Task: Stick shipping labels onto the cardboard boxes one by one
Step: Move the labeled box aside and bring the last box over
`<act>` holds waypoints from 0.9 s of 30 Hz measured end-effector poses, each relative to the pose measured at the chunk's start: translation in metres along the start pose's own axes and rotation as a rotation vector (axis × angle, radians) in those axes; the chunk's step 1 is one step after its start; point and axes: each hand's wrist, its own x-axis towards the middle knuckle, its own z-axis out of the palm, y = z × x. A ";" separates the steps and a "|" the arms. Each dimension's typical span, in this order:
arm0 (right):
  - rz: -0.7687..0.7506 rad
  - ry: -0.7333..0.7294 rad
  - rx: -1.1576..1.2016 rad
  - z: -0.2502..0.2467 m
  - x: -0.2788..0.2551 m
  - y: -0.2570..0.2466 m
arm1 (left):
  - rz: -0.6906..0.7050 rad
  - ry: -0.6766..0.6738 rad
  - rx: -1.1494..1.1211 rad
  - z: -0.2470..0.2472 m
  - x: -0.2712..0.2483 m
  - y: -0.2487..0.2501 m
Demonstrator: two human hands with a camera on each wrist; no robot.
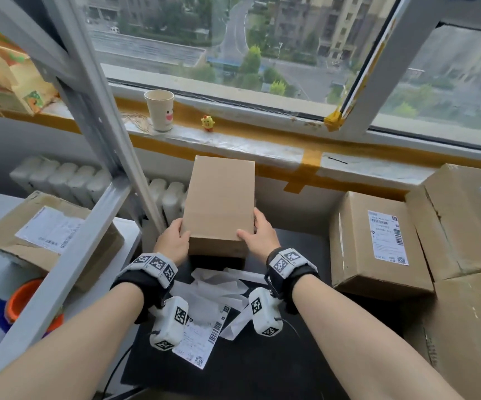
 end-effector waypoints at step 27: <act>0.267 0.207 -0.261 -0.148 -0.057 0.089 | 0.230 -0.238 0.078 0.142 -0.044 0.104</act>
